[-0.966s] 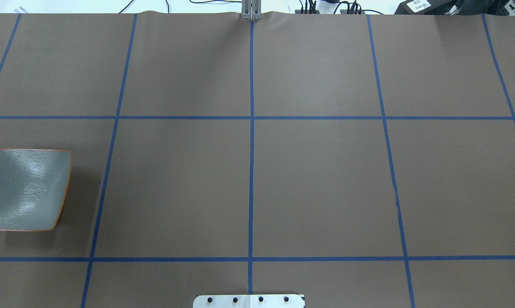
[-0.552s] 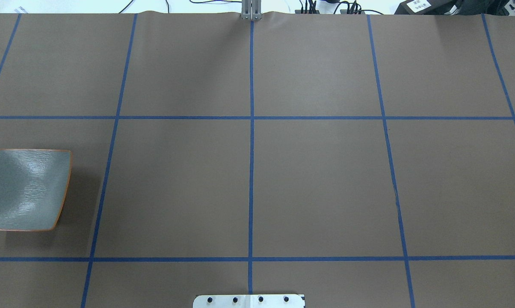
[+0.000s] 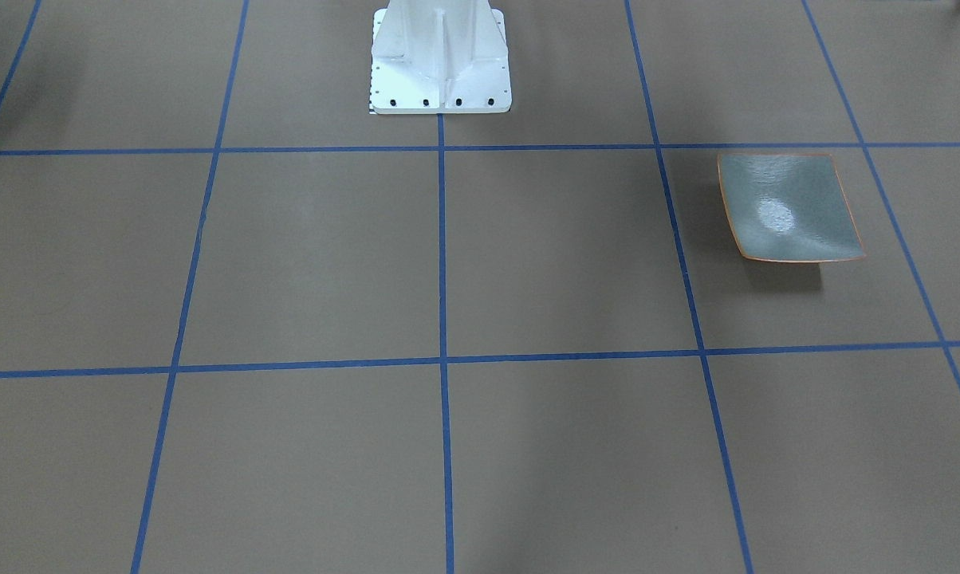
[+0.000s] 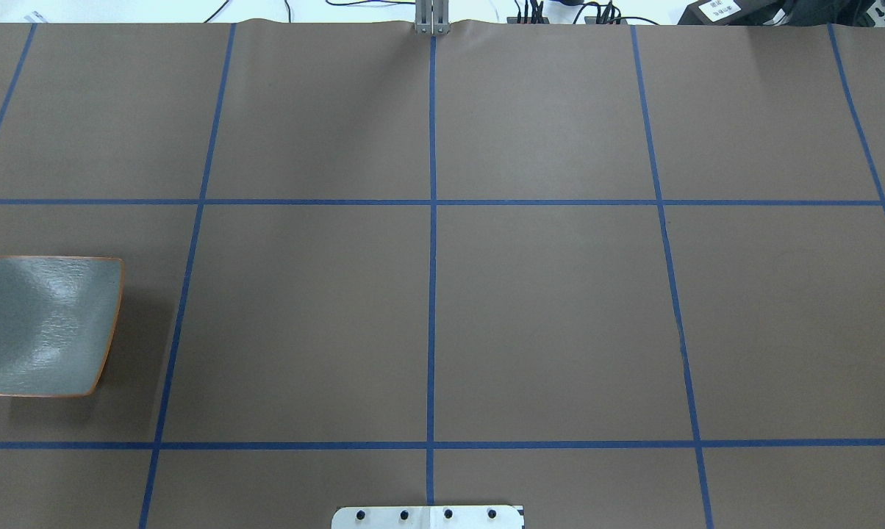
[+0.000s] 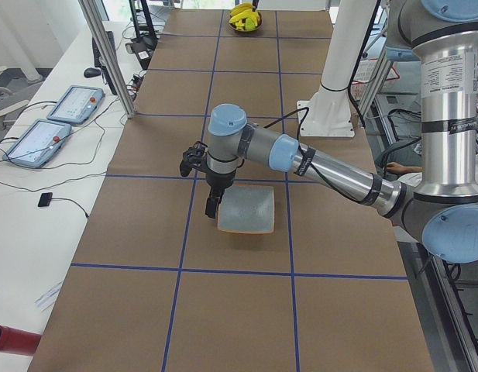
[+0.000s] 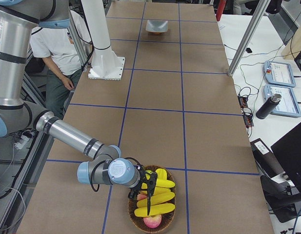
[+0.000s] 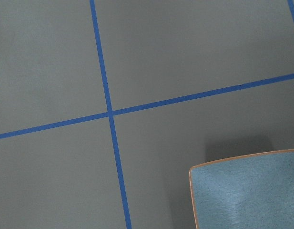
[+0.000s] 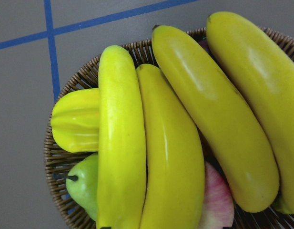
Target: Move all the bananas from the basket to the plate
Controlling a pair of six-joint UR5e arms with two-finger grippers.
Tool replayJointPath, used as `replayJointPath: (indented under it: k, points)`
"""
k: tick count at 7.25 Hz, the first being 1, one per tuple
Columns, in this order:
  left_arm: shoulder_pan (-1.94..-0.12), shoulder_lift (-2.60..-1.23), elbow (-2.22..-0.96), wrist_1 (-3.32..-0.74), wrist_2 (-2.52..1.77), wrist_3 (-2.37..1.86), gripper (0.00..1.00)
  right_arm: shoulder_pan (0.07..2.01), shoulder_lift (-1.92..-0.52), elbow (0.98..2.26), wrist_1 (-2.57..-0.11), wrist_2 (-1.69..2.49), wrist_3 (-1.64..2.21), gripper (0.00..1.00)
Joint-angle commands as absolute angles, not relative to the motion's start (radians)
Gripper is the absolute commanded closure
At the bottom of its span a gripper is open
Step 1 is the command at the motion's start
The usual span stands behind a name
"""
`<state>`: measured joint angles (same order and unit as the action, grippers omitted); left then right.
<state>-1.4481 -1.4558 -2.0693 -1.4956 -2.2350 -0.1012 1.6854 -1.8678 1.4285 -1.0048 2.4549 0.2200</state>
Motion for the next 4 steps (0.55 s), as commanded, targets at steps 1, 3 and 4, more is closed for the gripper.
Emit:
replayJointPath:
  k: [1,3,4]
  points:
    - [-1.448,-1.456,-2.069,-1.496,-2.235,-0.101,0.01,1.681,-1.867,1.424,-1.006,2.457,0.222,0.18]
    - [-1.448,-1.456,-2.068,-1.496,-2.235,-0.103,0.01,1.68,-1.867,1.405,-1.005,2.456,0.221,0.22]
    - [-1.448,-1.456,-2.068,-1.496,-2.235,-0.101,0.01,1.678,-1.865,1.404,-1.005,2.454,0.221,0.26]
